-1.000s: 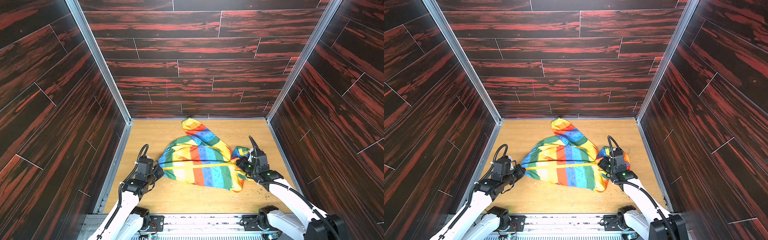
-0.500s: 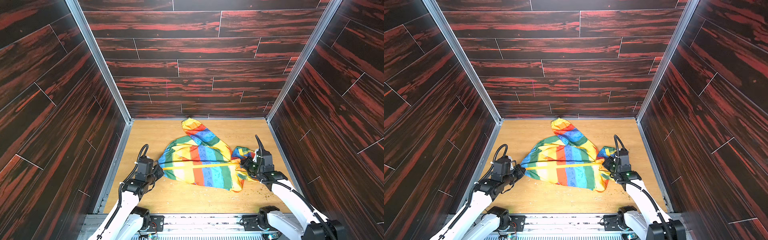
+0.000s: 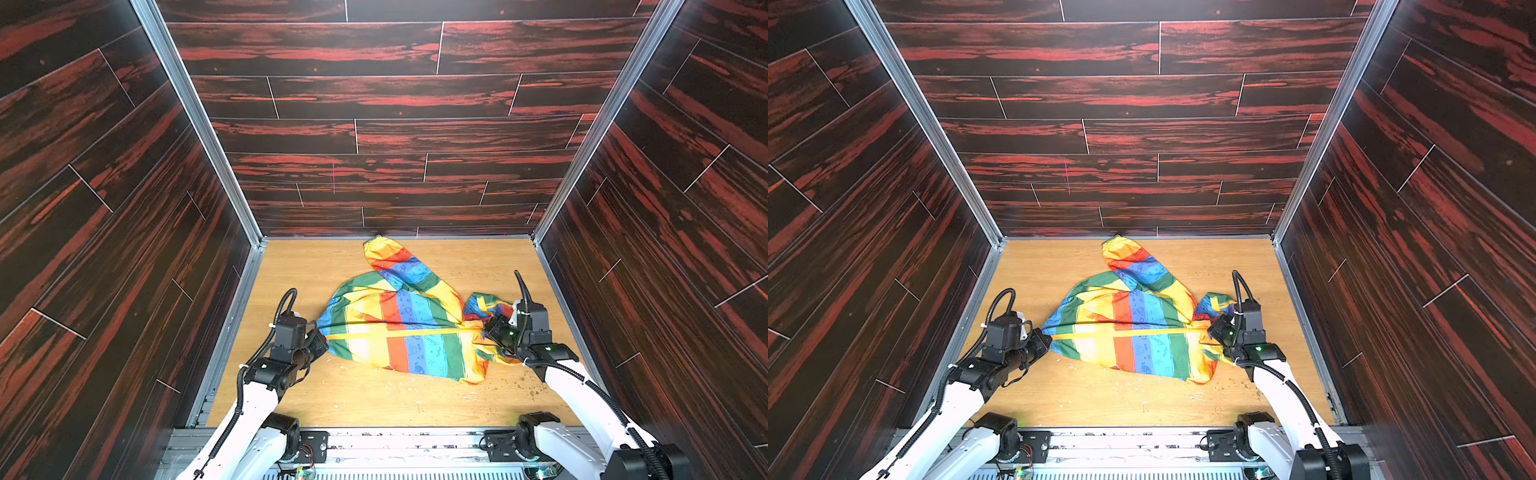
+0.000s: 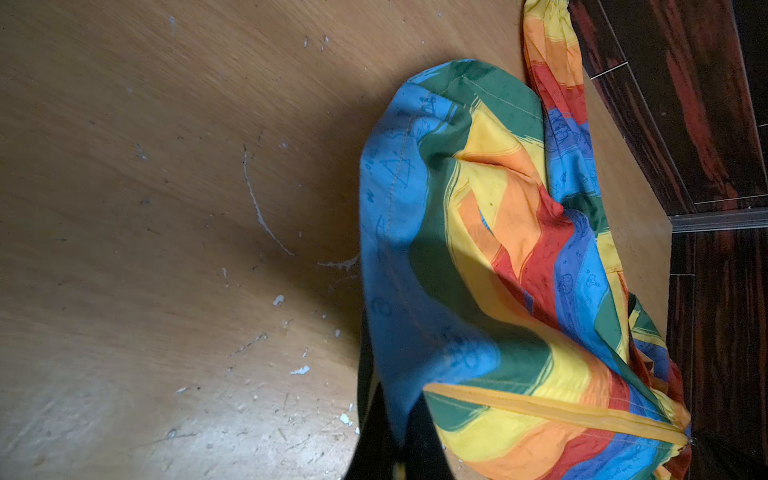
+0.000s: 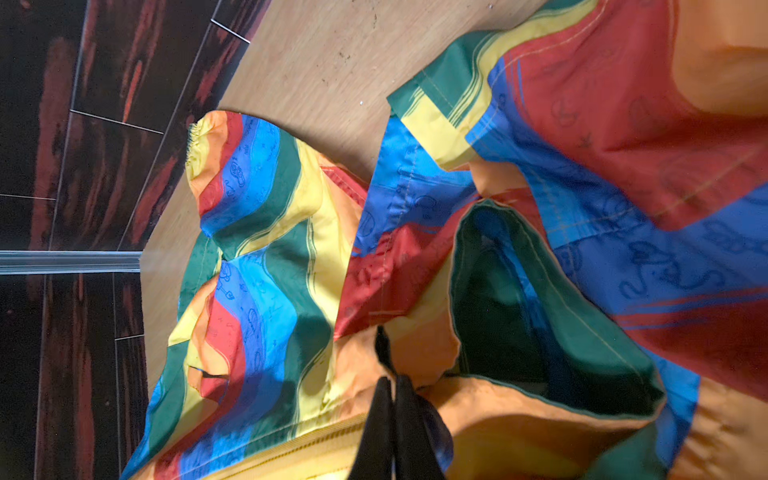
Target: Zip up the jacket
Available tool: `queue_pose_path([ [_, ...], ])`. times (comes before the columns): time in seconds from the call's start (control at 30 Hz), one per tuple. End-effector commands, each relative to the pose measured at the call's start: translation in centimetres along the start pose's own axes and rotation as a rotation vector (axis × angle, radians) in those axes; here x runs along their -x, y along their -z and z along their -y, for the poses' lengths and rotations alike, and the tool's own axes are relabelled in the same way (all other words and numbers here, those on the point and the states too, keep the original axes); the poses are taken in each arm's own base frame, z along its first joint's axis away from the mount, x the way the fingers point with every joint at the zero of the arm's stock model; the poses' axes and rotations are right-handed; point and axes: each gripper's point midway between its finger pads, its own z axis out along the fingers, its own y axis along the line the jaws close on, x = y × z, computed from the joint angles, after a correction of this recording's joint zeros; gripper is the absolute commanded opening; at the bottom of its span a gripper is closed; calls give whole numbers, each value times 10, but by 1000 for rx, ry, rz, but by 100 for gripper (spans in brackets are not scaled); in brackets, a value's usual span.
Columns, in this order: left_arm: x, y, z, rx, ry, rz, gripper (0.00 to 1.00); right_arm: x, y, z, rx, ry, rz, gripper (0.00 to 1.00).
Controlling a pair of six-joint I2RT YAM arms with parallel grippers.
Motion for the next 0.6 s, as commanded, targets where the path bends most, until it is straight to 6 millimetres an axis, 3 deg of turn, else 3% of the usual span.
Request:
queue_pose_path([
  [0.0, 11, 1, -7, 29, 5, 57, 0, 15, 5, 2, -29, 6, 47, 0],
  [0.3, 21, -4, 12, -11, -20, 45, 0, 30, 0, -29, 62, 28, 40, 0],
  [0.43, 44, -10, 39, -41, -57, 53, 0, 56, -4, -60, 111, 54, 57, 0],
  [0.57, 83, -21, 84, -81, -114, 62, 0, 100, -9, -97, 150, 78, 99, 0],
])
